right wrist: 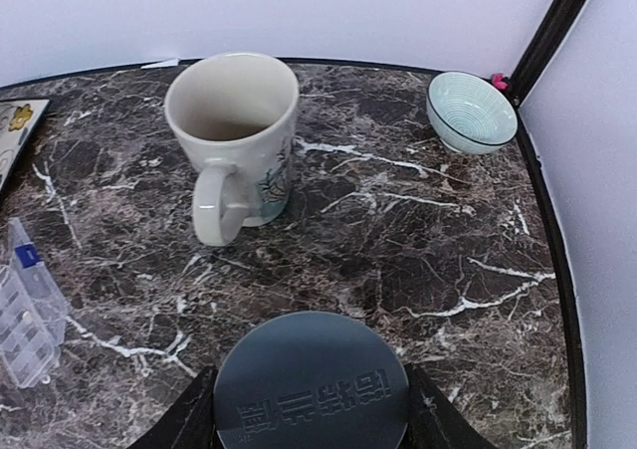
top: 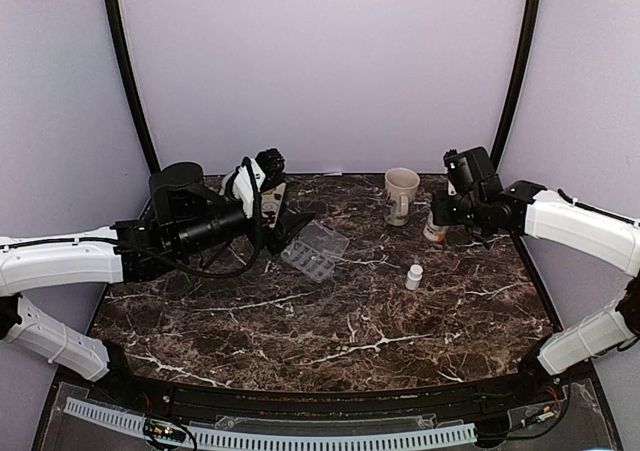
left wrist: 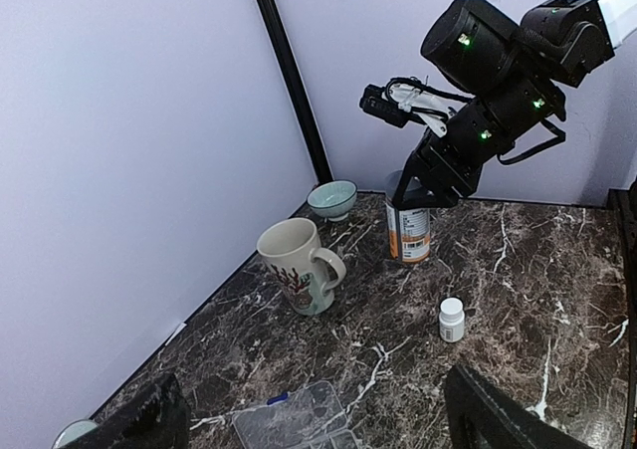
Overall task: Sort the pills into containers
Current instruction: Place the pill bottle at the center of the board.
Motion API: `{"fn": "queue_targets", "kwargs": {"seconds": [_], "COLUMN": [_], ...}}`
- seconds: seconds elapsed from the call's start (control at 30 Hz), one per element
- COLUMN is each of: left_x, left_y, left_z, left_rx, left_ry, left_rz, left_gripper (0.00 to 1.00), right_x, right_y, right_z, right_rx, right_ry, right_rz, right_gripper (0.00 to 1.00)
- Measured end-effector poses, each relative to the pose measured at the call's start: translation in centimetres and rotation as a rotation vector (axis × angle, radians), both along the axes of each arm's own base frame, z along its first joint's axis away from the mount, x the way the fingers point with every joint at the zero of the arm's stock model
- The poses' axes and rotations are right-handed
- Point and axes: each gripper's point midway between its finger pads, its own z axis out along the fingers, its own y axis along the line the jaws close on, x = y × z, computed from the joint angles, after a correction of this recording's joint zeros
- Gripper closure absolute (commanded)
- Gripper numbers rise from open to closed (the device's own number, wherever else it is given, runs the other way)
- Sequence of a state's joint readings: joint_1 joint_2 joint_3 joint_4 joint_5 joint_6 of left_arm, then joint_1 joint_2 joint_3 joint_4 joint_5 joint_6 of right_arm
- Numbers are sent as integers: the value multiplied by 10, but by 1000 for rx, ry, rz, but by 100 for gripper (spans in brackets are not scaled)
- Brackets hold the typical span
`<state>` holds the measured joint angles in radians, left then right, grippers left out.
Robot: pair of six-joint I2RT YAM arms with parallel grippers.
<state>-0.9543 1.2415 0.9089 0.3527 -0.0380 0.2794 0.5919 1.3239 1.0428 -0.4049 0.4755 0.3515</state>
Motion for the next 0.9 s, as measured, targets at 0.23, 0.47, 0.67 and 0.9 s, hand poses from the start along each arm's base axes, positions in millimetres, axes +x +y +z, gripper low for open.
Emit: {"fn": "queue_targets", "kwargs": {"seconds": [0.23, 0.47, 0.67, 0.9], "left_x": [0, -1, -1, -1], "left_y": [0, 1, 1, 1], "left_z": [-5, -8, -10, -10], "left_rx": [-5, -12, -16, -17], "left_ry": [5, 13, 17, 21], "left_rz": [0, 1, 1, 1], "left_gripper": [8, 8, 8, 8], "right_x": [16, 26, 28, 32], "right_y": [-27, -37, -38, -37], "right_z": [-33, -75, -88, -96], "right_rx": [-35, -67, -69, -66], "right_ry": [24, 82, 92, 95], "right_rz": [-70, -98, -102, -104], "right_gripper": [100, 100, 96, 70]}}
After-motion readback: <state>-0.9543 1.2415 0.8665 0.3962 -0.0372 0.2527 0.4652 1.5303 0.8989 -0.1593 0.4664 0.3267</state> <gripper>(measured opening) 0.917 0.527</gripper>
